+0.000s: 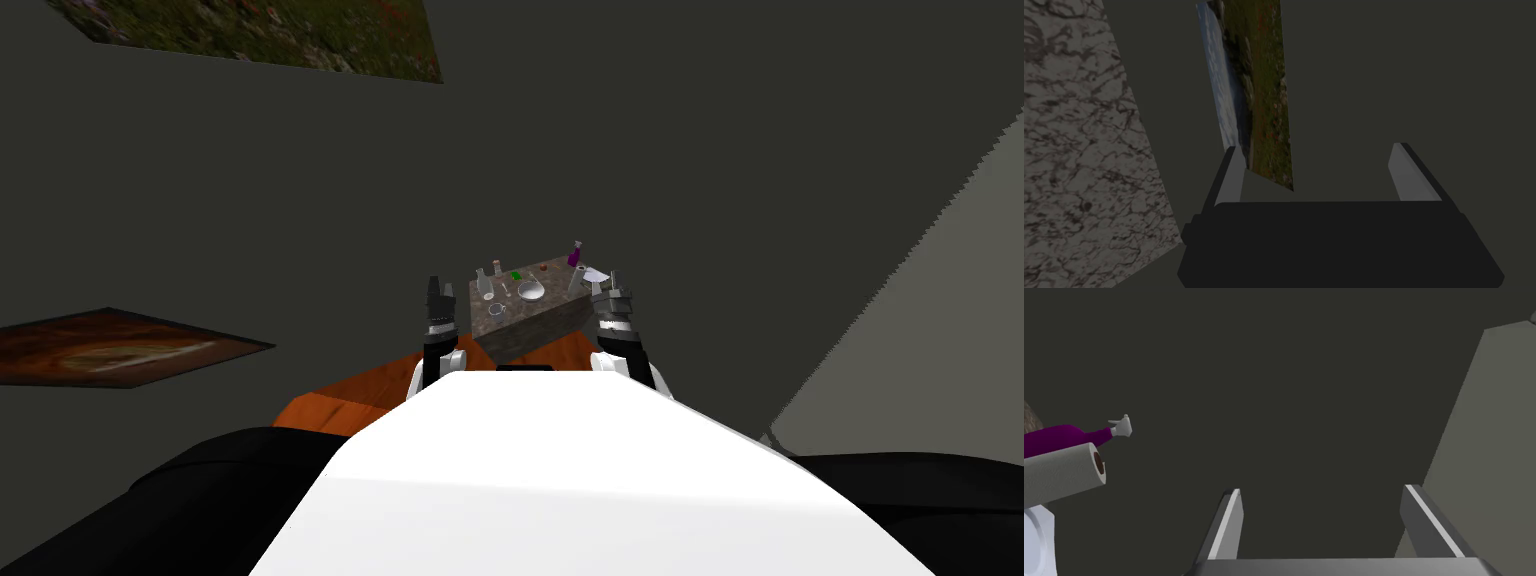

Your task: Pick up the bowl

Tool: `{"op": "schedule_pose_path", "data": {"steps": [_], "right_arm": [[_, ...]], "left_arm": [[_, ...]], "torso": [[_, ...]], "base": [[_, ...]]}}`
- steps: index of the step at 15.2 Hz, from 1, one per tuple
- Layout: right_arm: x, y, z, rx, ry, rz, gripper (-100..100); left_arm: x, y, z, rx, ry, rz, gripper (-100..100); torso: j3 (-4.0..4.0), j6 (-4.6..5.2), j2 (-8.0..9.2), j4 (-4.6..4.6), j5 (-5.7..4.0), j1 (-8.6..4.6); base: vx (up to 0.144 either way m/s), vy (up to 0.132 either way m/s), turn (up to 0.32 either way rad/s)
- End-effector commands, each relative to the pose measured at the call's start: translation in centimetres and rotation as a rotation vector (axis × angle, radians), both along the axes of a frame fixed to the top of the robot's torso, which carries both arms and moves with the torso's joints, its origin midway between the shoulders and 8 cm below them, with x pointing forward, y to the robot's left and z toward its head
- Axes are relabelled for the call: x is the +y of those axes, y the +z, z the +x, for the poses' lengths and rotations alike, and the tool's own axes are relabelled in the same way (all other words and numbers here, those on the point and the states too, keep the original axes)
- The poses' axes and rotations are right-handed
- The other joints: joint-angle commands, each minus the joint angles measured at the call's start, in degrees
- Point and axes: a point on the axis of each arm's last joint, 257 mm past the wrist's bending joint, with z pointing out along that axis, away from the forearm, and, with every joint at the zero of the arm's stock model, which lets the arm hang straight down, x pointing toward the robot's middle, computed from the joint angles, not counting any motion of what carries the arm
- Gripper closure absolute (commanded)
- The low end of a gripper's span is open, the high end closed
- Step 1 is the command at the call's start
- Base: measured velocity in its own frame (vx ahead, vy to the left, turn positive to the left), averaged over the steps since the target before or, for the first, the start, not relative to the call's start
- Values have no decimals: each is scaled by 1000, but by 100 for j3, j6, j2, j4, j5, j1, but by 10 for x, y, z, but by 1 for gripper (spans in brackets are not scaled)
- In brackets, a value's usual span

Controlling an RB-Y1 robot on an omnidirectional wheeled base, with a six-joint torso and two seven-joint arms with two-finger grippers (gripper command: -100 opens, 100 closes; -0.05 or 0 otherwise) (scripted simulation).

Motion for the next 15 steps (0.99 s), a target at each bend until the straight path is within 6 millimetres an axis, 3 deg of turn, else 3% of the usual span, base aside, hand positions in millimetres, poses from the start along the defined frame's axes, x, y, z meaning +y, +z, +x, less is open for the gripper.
{"op": "schedule_pose_path", "data": {"steps": [1,7,9,14,15], "right_arm": [[1,-4,0,15,7,-38,-100],[-5,-26,0,88,8,-182,-100],[-12,-45,-2,142,-2,-272,-100],[-22,-69,-6,210,-5,-387,-100],[-29,-82,-9,248,-10,-443,-100]], "left_arm": [[0,0,0,0,0,0,0],[0,0,0,0,0,0,0],[0,0,0,0,0,0,0],[0,0,0,0,0,0,0],[0,0,0,0,0,0,0]], "torso": [[0,0,0,0,0,0],[17,-1,31,6,12,58],[20,-1,35,7,13,59],[18,-1,32,7,15,69],[18,-1,30,7,15,65]], "base": [[-17,24,14],[-71,115,39],[-86,157,72],[-64,167,64],[-49,156,108]]}}
